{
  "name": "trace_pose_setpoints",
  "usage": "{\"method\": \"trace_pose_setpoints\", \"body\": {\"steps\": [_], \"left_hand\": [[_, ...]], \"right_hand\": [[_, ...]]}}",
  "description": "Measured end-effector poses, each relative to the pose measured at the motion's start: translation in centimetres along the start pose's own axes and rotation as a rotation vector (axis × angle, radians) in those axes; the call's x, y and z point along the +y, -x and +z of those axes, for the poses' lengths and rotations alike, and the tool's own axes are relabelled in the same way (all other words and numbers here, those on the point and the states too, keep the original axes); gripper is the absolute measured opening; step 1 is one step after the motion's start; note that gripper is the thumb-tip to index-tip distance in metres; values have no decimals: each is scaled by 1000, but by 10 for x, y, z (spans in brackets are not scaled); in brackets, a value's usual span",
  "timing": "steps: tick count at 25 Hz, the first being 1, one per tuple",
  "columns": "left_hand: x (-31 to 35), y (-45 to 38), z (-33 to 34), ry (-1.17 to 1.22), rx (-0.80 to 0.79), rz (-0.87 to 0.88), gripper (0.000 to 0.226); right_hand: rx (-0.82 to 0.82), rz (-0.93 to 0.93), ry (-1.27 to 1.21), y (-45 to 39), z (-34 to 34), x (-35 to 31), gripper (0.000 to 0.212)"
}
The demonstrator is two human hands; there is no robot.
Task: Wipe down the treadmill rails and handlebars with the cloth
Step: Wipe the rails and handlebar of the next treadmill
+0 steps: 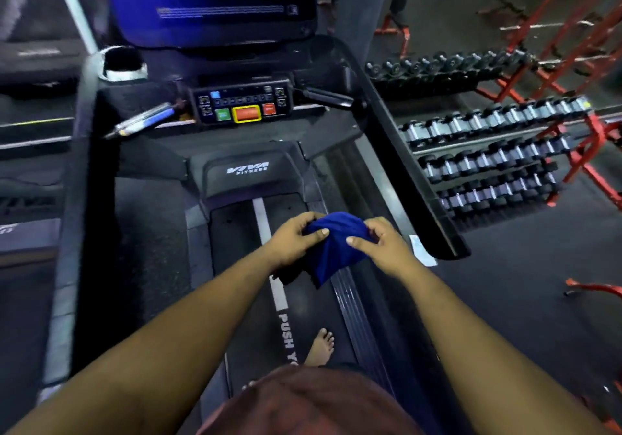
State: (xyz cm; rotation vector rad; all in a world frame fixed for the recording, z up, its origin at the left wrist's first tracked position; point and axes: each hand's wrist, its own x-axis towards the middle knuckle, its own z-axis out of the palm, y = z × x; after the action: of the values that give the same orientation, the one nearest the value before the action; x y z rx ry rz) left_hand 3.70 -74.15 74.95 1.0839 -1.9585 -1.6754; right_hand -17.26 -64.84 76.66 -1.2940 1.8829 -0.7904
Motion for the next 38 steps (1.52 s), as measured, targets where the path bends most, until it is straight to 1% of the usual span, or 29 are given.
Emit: {"method": "trace_pose_setpoints", "body": {"steps": [2,3,5,7,8,9,10,11,12,13,14,15,17,18,19,20,21,22,23,24,25,27,28,29,30,32,34,36,38], "left_hand": [[-10,34,-32,-139,71,-23,46],[-15,51,-47,-201,84,-48,45],[-27,83,-71,-286,96,-80,27],[-34,116,-88,-275,162,-83,13],[-37,128,-93,-259,194,-76,12],[-39,142,-98,-276,231,-59,16],[-42,155,-103,-343,273,-45,25],[-45,167,-107,-451,293,-40,33],[-47,177,-109,-545,318,-47,38],[-49,187,-111,-596,373,-47,40],[-53,200,-111,-599,469,-49,43],[-54,212,-108,-567,590,-53,47],[-66,228,-92,-408,871,-141,53],[-72,236,-80,-268,994,-230,57],[-78,240,-70,-47,1046,-324,64],[-84,243,-62,219,1020,-375,71],[-87,246,-55,462,938,-382,74],[-93,251,-51,660,856,-345,73],[-97,256,-49,772,811,-321,69],[-96,262,-49,830,829,-303,61],[-93,265,-50,856,899,-296,51],[-88,273,-55,850,1128,-287,28],[-87,280,-60,777,1232,-296,21],[-88,288,-65,693,1298,-297,18],[-88,297,-70,609,1330,-303,16],[-88,313,-81,449,1364,-360,11],[-92,326,-91,244,1373,-458,9],[-104,341,-107,97,1314,-571,26],[-121,351,-128,-15,1225,-734,46]], "right_hand": [[-26,-40,-96,1,23,-31,11],[-39,-52,-116,0,35,-44,12],[-58,-77,-100,-1,59,-66,13],[-119,-85,-113,0,85,-87,20],[-171,-41,-170,1,95,-95,30],[-269,28,-229,4,105,-104,41],[-403,111,-243,7,116,-113,50],[-535,184,-210,11,124,-123,53],[-626,225,-174,15,131,-132,51],[-668,228,-174,17,138,-139,47],[-678,204,-221,19,146,-148,42],[-685,176,-323,20,153,-156,37],[-752,123,-510,24,165,-168,36],[-816,102,-553,27,171,-174,36],[-873,72,-575,31,175,-181,33],[-910,47,-594,33,179,-185,28],[-939,27,-614,34,183,-189,25],[-966,20,-644,34,187,-191,24],[-980,-6,-662,33,190,-190,26],[-967,-64,-654,32,192,-189,27],[-941,-153,-619,28,196,-187,27],[-859,-298,-515,25,205,-183,22],[-827,-306,-492,25,211,-182,19],[-785,-277,-494,26,217,-183,17],[-733,-249,-486,27,226,-185,16],[-584,-296,-408,26,247,-191,16],[-428,-444,-262,25,271,-201,16],[-239,-603,-128,25,301,-217,15],[-53,-700,-16,26,337,-236,21]]}}
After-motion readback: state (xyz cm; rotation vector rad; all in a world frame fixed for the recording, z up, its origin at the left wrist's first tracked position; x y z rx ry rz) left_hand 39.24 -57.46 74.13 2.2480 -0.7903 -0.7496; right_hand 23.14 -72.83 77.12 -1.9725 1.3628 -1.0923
